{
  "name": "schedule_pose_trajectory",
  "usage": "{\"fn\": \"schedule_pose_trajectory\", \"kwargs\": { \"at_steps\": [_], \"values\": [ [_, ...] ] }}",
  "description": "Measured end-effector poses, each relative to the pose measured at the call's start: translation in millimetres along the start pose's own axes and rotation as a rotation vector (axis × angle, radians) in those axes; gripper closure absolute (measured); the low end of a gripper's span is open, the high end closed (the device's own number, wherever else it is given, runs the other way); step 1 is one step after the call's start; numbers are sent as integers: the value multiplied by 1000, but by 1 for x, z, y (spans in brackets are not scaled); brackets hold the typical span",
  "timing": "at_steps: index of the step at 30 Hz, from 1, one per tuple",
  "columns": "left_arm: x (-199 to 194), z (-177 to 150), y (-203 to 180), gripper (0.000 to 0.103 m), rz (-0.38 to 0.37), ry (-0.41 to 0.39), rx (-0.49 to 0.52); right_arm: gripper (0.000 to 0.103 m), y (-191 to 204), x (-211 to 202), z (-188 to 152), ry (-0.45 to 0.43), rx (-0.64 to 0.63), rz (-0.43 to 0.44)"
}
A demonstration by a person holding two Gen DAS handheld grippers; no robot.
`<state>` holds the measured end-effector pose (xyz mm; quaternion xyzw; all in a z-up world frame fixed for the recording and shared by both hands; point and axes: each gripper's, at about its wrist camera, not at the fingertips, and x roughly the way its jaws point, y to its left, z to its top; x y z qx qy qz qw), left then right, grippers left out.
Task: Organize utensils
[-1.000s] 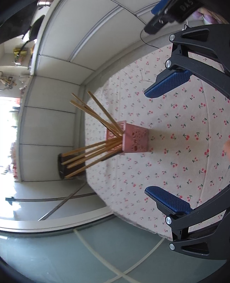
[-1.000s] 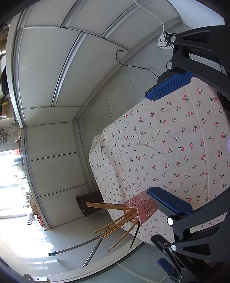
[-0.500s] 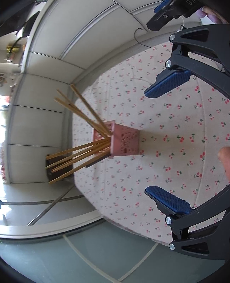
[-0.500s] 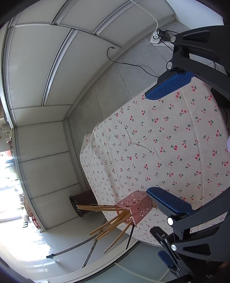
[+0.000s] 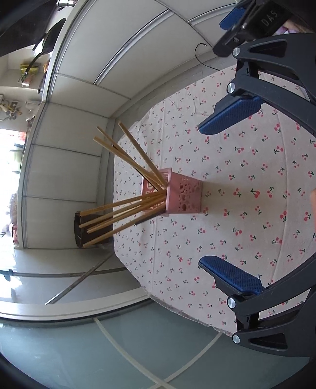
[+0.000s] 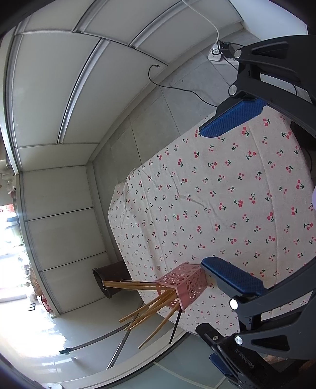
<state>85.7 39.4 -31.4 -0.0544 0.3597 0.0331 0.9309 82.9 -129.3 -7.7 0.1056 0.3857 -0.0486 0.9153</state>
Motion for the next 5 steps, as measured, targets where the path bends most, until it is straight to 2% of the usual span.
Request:
{"fn": "schedule_pose_trajectory", "kwargs": {
  "at_steps": [5],
  "values": [
    [-10, 1, -4, 7, -11, -35, 9, 7, -2, 1, 1, -4, 4, -6]
  ]
}}
